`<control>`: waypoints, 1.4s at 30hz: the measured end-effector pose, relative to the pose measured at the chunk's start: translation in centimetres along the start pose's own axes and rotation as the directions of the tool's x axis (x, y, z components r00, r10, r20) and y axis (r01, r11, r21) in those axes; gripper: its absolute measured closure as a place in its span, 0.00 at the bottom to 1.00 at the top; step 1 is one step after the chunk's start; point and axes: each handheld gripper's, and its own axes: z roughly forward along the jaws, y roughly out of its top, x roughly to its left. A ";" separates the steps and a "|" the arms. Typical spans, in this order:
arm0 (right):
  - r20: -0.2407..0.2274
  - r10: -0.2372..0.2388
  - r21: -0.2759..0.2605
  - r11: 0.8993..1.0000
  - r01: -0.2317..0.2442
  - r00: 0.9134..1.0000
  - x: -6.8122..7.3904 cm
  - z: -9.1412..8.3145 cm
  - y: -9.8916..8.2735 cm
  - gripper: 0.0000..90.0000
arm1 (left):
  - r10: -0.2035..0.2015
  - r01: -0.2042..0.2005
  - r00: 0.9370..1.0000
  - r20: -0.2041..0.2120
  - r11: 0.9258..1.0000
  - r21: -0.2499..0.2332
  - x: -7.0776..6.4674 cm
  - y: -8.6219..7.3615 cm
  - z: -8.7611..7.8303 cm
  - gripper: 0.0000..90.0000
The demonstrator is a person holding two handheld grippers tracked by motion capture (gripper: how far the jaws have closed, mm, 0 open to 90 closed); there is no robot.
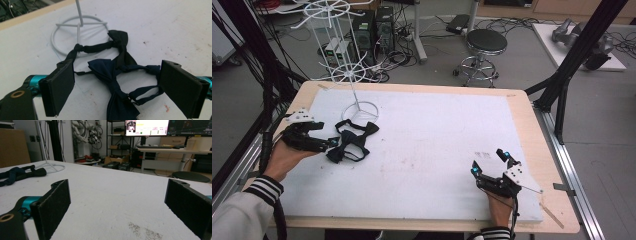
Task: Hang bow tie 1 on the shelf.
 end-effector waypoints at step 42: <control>-0.002 0.003 0.000 1.000 -0.003 1.000 0.0 0.0 0.0 0.06 | -0.098 0.085 0.995 0.019 0.928 0.362 0.7 0.8 5.1 0.30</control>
